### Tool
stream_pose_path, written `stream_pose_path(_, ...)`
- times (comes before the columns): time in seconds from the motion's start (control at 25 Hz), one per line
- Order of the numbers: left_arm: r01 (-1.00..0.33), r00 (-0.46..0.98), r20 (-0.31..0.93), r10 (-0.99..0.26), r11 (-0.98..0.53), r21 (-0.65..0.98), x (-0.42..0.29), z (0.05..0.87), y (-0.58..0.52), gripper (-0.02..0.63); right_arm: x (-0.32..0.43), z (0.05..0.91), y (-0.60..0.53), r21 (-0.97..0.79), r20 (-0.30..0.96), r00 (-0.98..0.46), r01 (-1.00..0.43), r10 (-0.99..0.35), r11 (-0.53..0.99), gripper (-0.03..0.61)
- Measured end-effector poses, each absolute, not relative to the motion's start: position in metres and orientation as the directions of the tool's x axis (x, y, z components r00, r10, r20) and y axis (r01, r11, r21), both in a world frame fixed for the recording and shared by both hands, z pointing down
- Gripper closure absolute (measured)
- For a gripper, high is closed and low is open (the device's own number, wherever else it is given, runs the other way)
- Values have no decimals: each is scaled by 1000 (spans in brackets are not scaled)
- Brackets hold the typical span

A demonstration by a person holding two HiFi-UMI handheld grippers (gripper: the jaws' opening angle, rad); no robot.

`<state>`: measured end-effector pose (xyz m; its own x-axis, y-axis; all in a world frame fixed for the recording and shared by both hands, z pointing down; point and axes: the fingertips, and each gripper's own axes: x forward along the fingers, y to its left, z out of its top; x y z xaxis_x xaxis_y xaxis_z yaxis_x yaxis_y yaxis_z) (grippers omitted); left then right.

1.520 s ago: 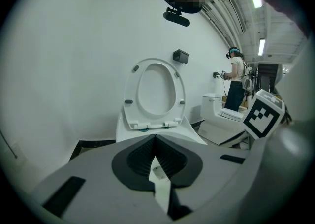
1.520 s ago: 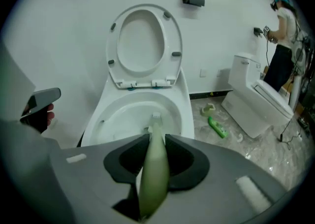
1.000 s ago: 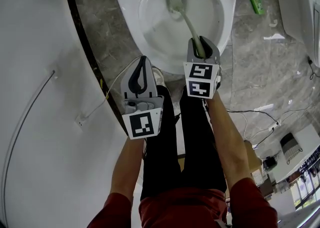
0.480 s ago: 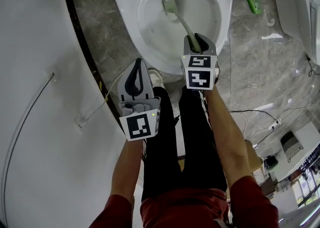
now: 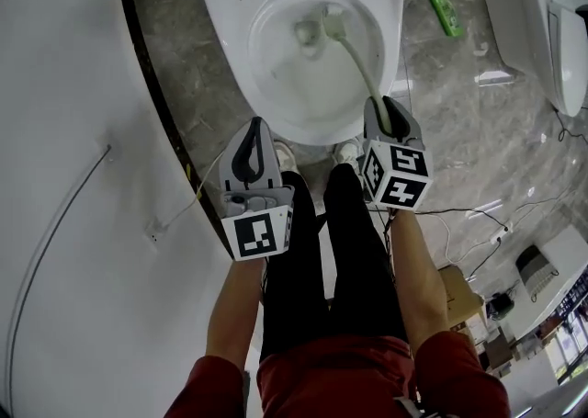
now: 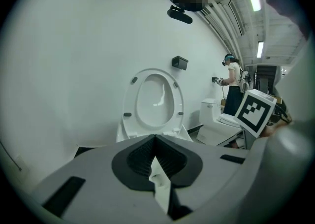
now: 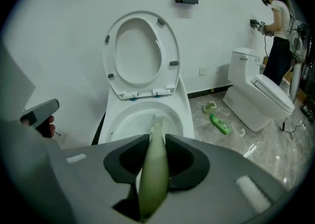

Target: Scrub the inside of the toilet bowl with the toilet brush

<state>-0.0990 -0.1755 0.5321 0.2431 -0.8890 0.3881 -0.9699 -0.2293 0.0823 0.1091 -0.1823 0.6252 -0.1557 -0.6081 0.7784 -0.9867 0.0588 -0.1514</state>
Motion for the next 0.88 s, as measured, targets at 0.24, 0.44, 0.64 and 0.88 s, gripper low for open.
stream_pose_path(0.24, -969, 247, 367, -897, -238, 70, -94, 434, -178, 608, 102, 524, -158, -125, 743, -197, -980, -640, 157, 466)
stream_pose_path(0.44, -969, 247, 322, -914, -235, 76, -92, 326, -167, 607, 104, 408, -145, -64, 684, -247, -958, -687, 280, 466)
stream_pose_path(0.64, -975, 221, 191, -956, -218, 37, -101, 226, -170, 607, 107, 295, -163, -32, 518, -273, -953, -810, 301, 466)
stream_pose_path(0.88, -977, 209, 34, -977, -210, -22, -108, 136, -180, 609, 115, 182, -184, -34, 283, -251, -967, -926, 252, 466)
